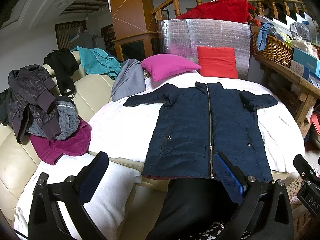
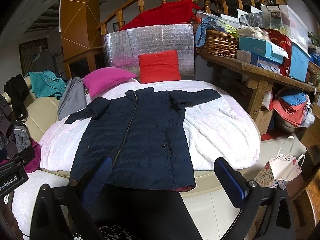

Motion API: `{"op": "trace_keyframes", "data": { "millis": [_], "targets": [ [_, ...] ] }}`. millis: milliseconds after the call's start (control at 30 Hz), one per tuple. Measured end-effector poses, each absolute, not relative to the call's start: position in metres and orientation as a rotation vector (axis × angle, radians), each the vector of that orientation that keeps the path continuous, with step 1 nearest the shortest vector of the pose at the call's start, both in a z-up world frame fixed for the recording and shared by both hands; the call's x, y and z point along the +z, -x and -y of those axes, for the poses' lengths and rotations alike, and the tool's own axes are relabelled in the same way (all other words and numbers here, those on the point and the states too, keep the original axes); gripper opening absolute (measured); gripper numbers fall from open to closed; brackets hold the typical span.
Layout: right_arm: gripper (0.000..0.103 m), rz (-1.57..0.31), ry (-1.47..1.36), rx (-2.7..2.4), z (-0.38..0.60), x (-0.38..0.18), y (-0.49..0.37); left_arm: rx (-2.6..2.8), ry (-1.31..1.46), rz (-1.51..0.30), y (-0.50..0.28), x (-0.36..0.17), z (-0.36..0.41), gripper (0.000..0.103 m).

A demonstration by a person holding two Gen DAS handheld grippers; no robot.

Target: Fold large clothes

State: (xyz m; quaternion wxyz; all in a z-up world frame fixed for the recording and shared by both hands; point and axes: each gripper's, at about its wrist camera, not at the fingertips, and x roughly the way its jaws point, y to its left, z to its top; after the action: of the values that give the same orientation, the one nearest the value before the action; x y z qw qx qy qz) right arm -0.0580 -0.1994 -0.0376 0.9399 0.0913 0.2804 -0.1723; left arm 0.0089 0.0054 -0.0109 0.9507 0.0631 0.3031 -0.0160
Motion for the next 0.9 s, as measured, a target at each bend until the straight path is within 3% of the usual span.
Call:
{"op": "trace_keyframes", "data": {
  "millis": [400, 600, 900],
  "targets": [
    [0.103, -0.578, -0.226, -0.345, 0.221, -0.036, 0.047, -0.05, -0.149, -0.596, -0.05, -0.004, 0.007, 0.103],
    [0.103, -0.509, -0.348, -0.385, 0.292, -0.022, 0.024, -0.09, -0.182, -0.639, -0.131, 0.001, 0.047, 0.103],
    [0.103, -0.532, -0.581, -0.286, 0.413, -0.043, -0.054, -0.064, -0.14, -0.84, -0.26, -0.054, 0.106, 0.103]
  ]
}}
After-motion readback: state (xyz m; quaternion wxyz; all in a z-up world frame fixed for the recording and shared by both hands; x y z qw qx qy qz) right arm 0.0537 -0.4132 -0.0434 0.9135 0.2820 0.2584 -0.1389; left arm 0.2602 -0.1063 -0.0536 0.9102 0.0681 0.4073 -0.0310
